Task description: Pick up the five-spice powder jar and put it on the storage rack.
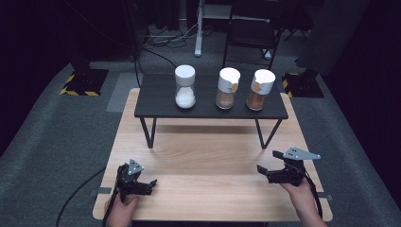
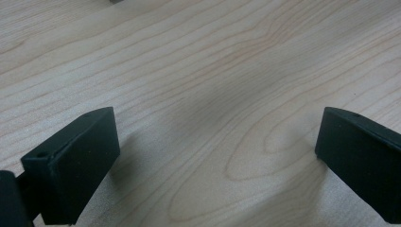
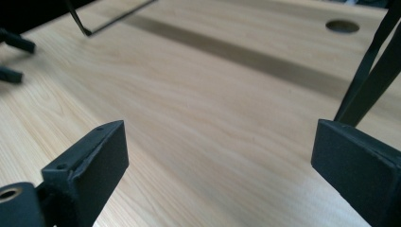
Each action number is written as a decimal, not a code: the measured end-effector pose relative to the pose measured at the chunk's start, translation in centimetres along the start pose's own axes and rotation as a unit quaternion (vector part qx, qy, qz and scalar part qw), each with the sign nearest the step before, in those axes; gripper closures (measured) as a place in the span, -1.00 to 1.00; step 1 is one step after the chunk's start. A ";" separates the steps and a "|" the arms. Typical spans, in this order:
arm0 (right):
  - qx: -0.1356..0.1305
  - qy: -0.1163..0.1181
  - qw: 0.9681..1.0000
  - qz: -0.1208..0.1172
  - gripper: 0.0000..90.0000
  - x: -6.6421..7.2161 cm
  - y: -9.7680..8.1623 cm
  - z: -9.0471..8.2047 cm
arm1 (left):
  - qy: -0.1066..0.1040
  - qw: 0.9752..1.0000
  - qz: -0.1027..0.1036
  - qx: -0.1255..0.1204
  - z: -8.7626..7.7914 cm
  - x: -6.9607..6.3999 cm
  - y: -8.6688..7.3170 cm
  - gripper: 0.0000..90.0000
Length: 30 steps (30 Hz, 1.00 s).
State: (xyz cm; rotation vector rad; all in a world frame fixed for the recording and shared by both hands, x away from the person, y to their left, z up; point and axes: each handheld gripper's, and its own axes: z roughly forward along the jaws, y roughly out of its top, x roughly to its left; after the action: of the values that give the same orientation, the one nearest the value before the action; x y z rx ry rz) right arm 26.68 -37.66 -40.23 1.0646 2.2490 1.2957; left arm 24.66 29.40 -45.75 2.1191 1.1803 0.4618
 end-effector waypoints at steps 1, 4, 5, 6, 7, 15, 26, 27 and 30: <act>0.004 -0.001 1.000 -0.002 -0.90 0.1 -0.2 0.1 | 0.000 1.000 0.001 0.000 0.0 0.0 0.0 -0.99; 0.011 -0.001 1.000 -0.002 -0.90 0.0 -0.9 0.5 | 0.000 1.000 0.000 0.000 0.0 0.0 0.0 -0.99; 0.014 -0.001 1.000 -0.002 -0.90 0.0 -1.1 0.5 | 0.000 1.000 0.000 0.000 0.0 0.0 0.0 -0.99; 0.017 -0.001 1.000 0.000 -0.90 0.0 -1.3 0.6 | 0.000 1.000 0.000 0.000 0.0 0.0 0.0 -0.99; 0.019 -0.002 1.000 0.002 -0.90 -0.1 -1.5 0.7 | 0.000 1.000 0.000 0.000 0.0 0.0 0.0 -0.99; 0.033 -0.005 0.999 0.011 -0.90 -0.2 -3.0 0.9 | 0.000 1.000 0.000 0.000 0.0 0.0 0.0 -0.99; 0.061 -0.023 0.998 -0.001 -0.90 -0.1 -4.5 1.8 | 0.001 1.000 -0.001 0.000 0.0 0.0 0.0 -0.99; 0.065 -0.026 0.998 -0.002 -0.90 -0.1 -4.5 1.9 | 0.001 1.000 -0.001 -0.001 0.0 0.0 0.0 -0.99; 0.076 -0.033 0.997 -0.002 -0.90 -0.1 -4.5 2.2 | 0.001 1.000 -0.001 0.000 0.0 0.0 0.0 -0.99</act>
State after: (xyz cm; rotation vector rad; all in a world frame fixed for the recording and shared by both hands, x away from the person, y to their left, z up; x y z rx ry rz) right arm 26.07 -37.79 -45.20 1.1376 2.3289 1.0855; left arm 24.65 29.39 -45.76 2.1174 1.1821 0.4632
